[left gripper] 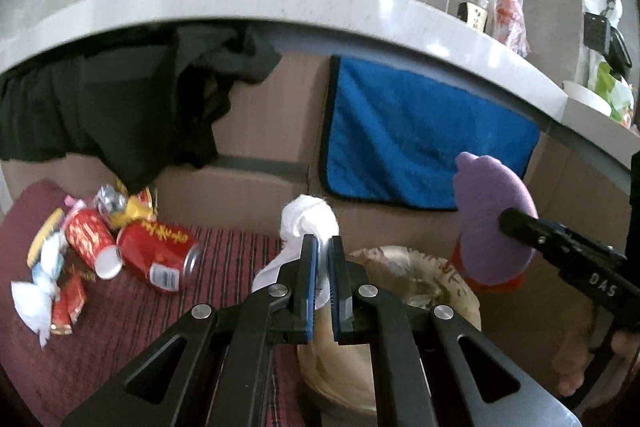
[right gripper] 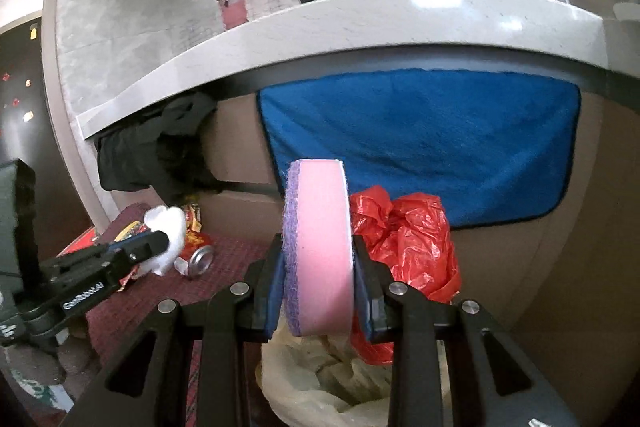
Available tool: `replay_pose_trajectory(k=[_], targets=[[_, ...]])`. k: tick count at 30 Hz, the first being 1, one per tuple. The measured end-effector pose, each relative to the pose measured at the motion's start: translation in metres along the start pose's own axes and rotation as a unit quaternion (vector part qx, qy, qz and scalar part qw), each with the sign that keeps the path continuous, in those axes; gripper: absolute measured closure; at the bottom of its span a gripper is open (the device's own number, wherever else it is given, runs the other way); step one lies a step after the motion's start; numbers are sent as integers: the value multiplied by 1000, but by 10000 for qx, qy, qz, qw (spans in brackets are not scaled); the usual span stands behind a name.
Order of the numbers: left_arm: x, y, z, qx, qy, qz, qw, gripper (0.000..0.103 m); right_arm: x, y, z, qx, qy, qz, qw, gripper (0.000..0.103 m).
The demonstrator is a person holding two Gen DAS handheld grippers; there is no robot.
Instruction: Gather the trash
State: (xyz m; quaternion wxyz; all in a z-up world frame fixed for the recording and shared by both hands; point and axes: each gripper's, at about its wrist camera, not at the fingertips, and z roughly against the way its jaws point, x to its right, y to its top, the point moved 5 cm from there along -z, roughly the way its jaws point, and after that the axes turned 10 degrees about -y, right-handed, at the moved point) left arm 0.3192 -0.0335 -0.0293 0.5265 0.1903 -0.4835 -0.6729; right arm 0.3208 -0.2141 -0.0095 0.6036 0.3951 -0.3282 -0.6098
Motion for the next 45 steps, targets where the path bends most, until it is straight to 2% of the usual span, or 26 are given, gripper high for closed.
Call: replay_pose_trajectory(k=[4,7,11,14,18,21,24,26,28,30,32,33,35,37,39,42,44,45], targets=[[-25,-1,21,92,191,57,9998,97,-6,-3,-3,-76,87,21,9999,76],[-56,4,53,302,528,143,9980,97,-38,0,-6,-68,401,105,9991,76],[-114,3,112,567,1106,413,9914,97,-121,1,-15,-139,1121,446,9926,76],[-152,-7,141,580,1383,630,9867,97,-189,-16,-29,-368,1576,733,9841,76],[-192,-24,162,522,1539,944,9822,97,-256,-59,-54,-933,1962,883,9721,75],[-217,-39,171,492,1511,1216,9798,97,-283,-86,-66,-1271,2158,978,9632,73],[-234,-50,172,438,1441,1394,9787,97,-301,-101,-62,-1470,2591,1110,9481,72],[-239,-58,173,427,1393,1497,9779,97,-308,-103,-53,-1404,2641,1266,9458,72],[-245,-62,175,442,1344,1593,9770,97,-307,-96,-38,-1123,2545,1460,9494,67],[-249,-64,176,462,1313,1644,9765,97,-299,-90,-29,-967,2463,1494,9527,66],[-250,-63,177,473,1286,1652,9767,97,-290,-79,-30,-809,2182,1450,9617,58],[-250,-64,177,474,1269,1651,9769,97,-281,-76,-34,-692,1865,1428,9696,52],[-250,-64,178,474,1240,1642,9775,97,-272,-74,-49,-684,1493,1360,9770,51],[-249,-64,178,464,1233,1638,9777,97,-264,-81,-69,-932,1444,1191,9779,51],[-248,-64,179,440,1213,1623,9783,97,-262,-95,-93,-1371,1558,953,9736,51],[-244,-64,182,414,1211,1552,9796,97,-270,-106,-106,-1747,2209,521,9581,49],[-242,-64,182,390,1213,1533,9799,97,-283,-112,-108,-1857,2301,646,9531,47],[-240,-64,182,372,1216,1508,9803,97,-287,-113,-107,-1816,2206,789,9551,47]])
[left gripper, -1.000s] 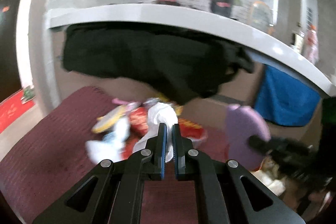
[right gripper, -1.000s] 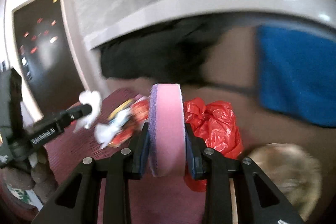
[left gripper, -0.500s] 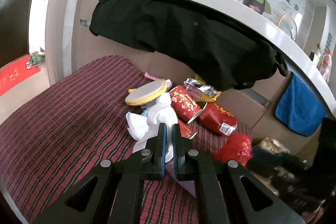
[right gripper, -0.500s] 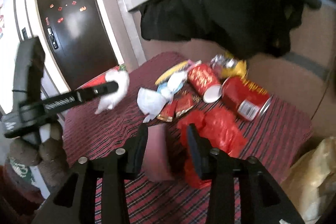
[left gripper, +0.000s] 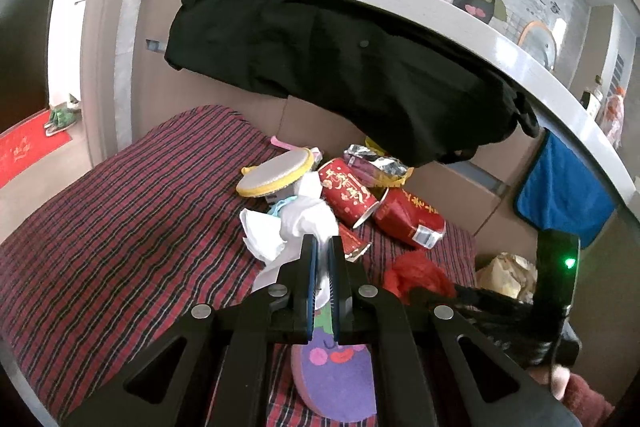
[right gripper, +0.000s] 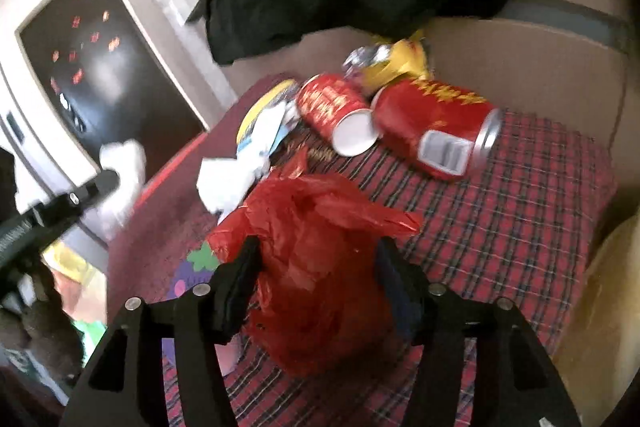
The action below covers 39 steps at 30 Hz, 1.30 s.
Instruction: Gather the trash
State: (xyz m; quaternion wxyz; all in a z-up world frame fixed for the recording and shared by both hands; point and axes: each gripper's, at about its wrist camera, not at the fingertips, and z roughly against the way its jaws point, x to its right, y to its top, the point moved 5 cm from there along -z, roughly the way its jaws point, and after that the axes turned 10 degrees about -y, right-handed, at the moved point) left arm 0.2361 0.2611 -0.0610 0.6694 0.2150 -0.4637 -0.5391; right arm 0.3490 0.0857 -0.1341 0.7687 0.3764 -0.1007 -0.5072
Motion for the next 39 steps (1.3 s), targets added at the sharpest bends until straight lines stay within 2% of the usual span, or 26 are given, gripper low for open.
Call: replay_pose_trajectory(k=[2,4,8,16,21,26,30,33,39], targets=[[3,-1,0,-18,7,-40,10000,97,-11,0,2,74,-250,317,9992,50],[7,-3,0,-42,4,-94,9999,97,-18,-1,8,92,-379,487,9981,58],[21,-5,-1,-35,-19,-224,9997,97,-19,3,25,227,-627,669,9955,64],[91,1,-10,155,-264,-721,9969,97,9,28,111,1238,-1004,447,9862,64],[166,1,-19,432,-564,-1196,9903,97,44,30,182,1896,-1419,261,9712,64],[237,-10,-37,438,-929,-1572,9822,97,91,18,239,2290,-2030,60,9520,64],[291,-27,-57,284,-1230,-1897,9737,97,129,5,266,2379,-2405,-159,9409,64],[317,-37,-71,142,-1434,-1949,9702,97,159,-6,281,2411,-2572,-378,9350,64],[340,-54,-104,-147,-1616,-1926,9678,97,205,-22,286,2291,-2748,-776,9306,64]])
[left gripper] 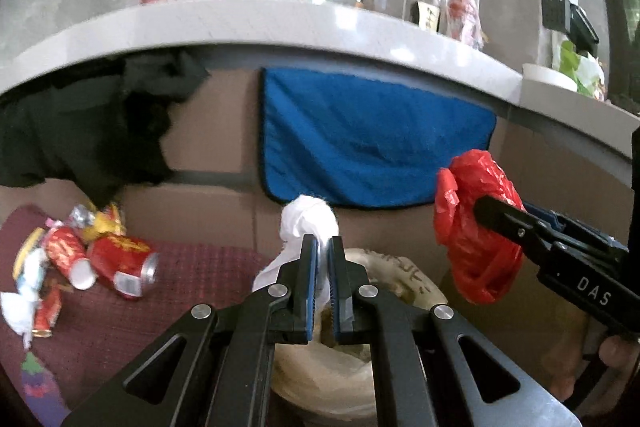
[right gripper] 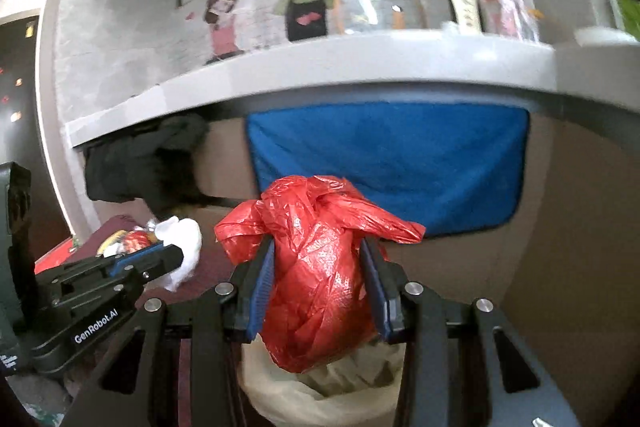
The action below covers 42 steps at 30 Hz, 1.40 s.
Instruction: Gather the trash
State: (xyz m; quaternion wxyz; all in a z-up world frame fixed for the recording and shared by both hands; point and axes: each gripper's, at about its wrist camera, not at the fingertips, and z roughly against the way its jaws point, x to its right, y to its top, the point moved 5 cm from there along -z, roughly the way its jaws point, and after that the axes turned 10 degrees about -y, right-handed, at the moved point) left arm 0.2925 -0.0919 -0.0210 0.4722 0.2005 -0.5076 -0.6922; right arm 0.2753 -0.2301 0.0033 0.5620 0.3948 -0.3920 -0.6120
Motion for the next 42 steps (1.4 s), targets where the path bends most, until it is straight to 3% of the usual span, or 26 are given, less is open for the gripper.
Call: replay_pose_trajectory(k=[12,13,16,21,28,34,42], targets=[[-12,-18,-61,-568,-309,306,9974,95,19,-29,-54,-443,-43,-233,9987,63],[-14,-19,-66,-611,-468,396,9962,90,21,-31,-59,-466,-29,-277,9985,62],[-22,-22,-77,-687,-680,522,9939,43,25,-33,-71,-457,125,-434,9979,56],[-39,-23,-76,-693,-720,743,9922,40,33,-40,-78,-530,91,-571,9969,48],[-69,-23,-43,-628,-308,981,9927,40,27,-46,-67,-568,92,-485,9972,48],[-114,-29,11,-460,152,1381,9892,40,8,-47,-49,-554,84,-352,9978,48],[-184,-46,101,-246,1132,1387,9835,41,-55,-48,-24,-485,395,79,9980,48]])
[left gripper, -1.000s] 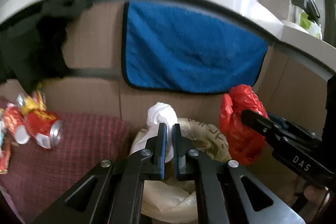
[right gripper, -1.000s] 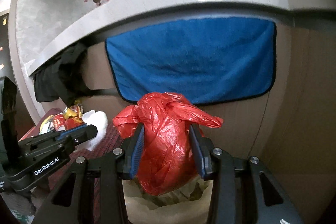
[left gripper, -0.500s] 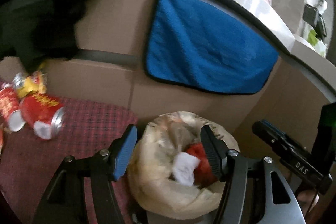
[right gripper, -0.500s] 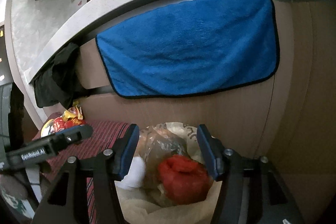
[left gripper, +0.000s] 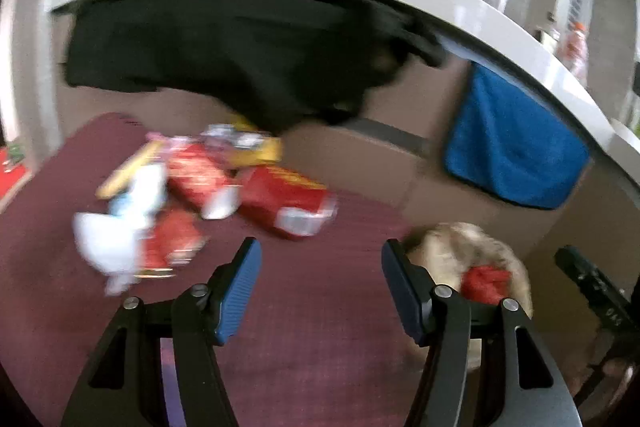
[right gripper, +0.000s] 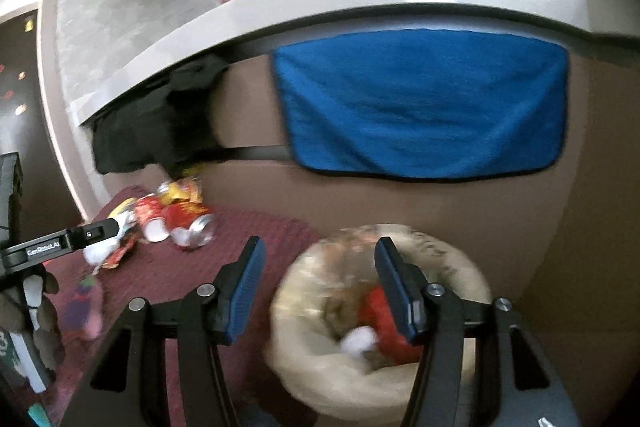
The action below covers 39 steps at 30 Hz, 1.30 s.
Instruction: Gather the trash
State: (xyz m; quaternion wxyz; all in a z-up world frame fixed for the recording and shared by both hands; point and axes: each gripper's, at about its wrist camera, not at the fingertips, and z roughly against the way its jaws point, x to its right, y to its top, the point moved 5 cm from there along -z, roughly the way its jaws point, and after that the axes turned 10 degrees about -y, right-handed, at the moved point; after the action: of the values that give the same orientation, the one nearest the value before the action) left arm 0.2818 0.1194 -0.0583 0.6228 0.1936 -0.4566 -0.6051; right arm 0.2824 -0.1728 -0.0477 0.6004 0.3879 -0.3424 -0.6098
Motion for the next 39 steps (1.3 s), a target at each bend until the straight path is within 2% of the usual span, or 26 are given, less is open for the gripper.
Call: replay_pose_trajectory(k=[4,10,14,19,23,28,32,34,36,39], targets=[[-52,0,39,222,386,235,9987,41,-40,-3,-1,-124,406,91,9991,48],[-115,-5,88,557,672,628,9942,41,-123,-22,-9,-543,1113,485,9911,48],[-156,-12,110,621,761,912,9910,41,-192,-47,-16,-986,1810,795,9753,48],[-186,-26,124,563,698,1087,9900,41,-260,-78,-25,-1474,2303,1099,9556,48],[-205,-37,135,558,627,1173,9895,41,-298,-96,-39,-1796,2395,1237,9461,49],[-226,-47,142,577,599,1357,9873,41,-327,-117,-56,-1943,2120,1627,9439,50],[-242,-55,144,600,531,1531,9850,41,-337,-121,-56,-1919,2125,1659,9437,50],[-246,-58,146,614,491,1599,9840,41,-348,-123,-54,-1881,2113,1821,9417,49],[-249,-61,149,639,449,1655,9831,41,-361,-128,-51,-1818,1974,2086,9405,44],[-251,-65,153,681,411,1708,9821,41,-374,-136,-50,-1853,1966,2312,9346,47]])
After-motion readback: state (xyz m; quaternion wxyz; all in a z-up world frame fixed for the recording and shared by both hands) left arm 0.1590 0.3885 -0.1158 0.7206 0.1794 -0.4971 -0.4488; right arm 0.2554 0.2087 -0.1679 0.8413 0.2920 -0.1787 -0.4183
